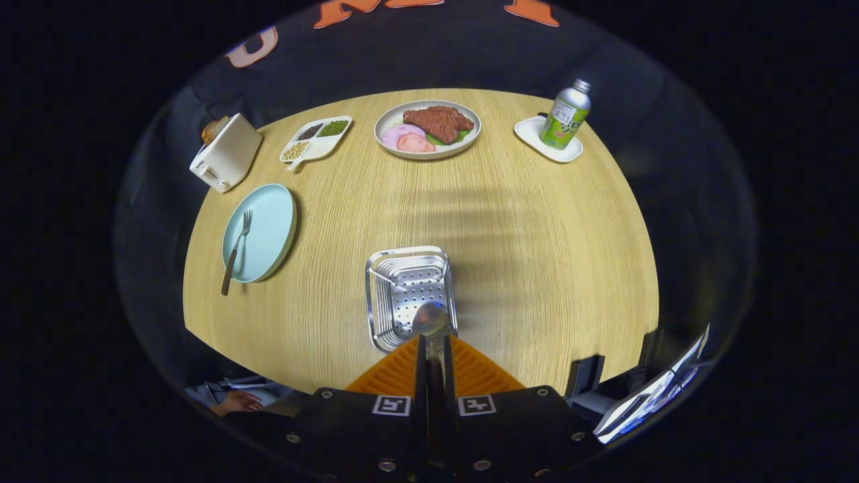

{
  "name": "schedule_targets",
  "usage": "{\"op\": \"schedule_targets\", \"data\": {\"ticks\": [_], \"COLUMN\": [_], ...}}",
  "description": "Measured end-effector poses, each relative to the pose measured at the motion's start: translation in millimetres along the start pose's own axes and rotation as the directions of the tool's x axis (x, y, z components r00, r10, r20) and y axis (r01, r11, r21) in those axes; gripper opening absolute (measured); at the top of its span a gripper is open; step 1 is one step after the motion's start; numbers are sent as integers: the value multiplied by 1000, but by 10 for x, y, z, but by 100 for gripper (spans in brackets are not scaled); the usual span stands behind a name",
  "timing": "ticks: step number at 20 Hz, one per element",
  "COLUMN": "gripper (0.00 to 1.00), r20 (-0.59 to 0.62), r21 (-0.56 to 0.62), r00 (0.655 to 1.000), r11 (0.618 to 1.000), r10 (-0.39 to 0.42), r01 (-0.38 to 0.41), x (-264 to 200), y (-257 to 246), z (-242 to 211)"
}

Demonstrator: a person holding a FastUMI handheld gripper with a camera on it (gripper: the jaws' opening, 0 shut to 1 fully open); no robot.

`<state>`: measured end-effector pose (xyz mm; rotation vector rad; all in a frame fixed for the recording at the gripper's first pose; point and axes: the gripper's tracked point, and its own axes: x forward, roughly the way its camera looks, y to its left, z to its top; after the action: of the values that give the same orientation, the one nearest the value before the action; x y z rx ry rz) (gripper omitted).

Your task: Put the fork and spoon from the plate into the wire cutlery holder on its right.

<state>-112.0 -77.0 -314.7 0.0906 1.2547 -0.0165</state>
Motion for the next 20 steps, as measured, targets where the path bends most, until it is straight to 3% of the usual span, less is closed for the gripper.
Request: {"op": "schedule_targets", "data": {"ticks": [5,8,12,15,20], "gripper": [18,25,51,69,83], "r20": [148,340,616,738,868], "r21": [9,12,5,10,-32], "r00": [989,940,787,675,495], "r11": [1000,1000,1000,1000,999], "r10": [3,19,-4,0,44], "r01": [-5,-25,2,-11,-32], "x": [-115,-318,-799,-1113,-1475], "y": [57,189,356,583,1141], "z": [398,822,1436,1726,2056]}}
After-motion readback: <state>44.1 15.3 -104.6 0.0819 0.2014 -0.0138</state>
